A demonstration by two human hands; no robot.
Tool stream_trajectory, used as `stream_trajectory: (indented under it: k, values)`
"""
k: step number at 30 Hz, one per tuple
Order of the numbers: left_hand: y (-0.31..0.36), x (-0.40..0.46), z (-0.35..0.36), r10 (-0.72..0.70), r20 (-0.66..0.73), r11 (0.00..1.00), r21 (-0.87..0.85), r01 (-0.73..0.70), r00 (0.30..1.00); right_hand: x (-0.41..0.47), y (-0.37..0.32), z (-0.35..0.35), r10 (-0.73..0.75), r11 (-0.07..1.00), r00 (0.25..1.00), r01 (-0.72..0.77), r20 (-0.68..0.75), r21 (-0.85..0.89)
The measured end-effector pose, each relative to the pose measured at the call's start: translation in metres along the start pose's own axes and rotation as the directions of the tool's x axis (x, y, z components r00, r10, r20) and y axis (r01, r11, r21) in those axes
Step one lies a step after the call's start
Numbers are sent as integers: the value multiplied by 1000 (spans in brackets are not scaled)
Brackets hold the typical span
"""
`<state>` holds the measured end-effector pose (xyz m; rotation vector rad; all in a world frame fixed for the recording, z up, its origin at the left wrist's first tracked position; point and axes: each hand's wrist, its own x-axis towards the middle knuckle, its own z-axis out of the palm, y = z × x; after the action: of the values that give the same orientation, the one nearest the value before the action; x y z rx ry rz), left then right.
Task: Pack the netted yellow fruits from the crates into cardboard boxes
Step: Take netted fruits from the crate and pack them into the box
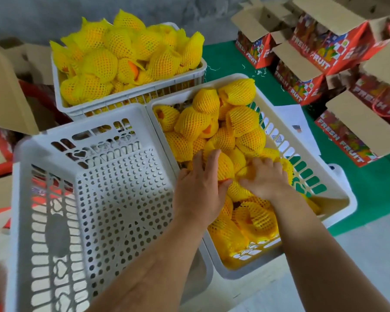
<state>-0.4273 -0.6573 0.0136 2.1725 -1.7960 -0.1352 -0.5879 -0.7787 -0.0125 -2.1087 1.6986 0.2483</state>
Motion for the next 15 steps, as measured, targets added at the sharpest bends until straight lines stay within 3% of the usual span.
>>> stream_trajectory:
  k: [2, 6, 8, 10, 11, 13, 15]
  values:
    - [0, 0, 1, 6, -9, 1000, 6, -6, 1000, 1, -1, 7, 46, 984, 992, -24, 119, -178]
    - [0, 1, 2, 19, -38, 1000, -6, -19, 999, 0, -17, 6, 47, 966, 998, -37, 34, -257]
    - [0, 0, 1, 21, -46, 999, -23, -22, 999, -5, -16, -1, 61, 986, 998, -65, -31, -150]
    - [-1, 0, 1, 9, -54, 998, -60, -12, 999, -17, -13, -12, 58, 985, 994, -42, -94, 168]
    - [-1, 1, 1, 4, -63, 997, -83, -9, 998, -27, -14, -17, 66, 907, 991, -13, -113, 420]
    - [-1, 2, 0, -6, -83, 991, -131, -5, 997, -53, -26, -20, 127, 550, 983, 44, -135, 834]
    - [0, 1, -5, -33, -99, 979, -203, 12, 995, -74, -40, -9, 193, 269, 979, 5, -58, 963]
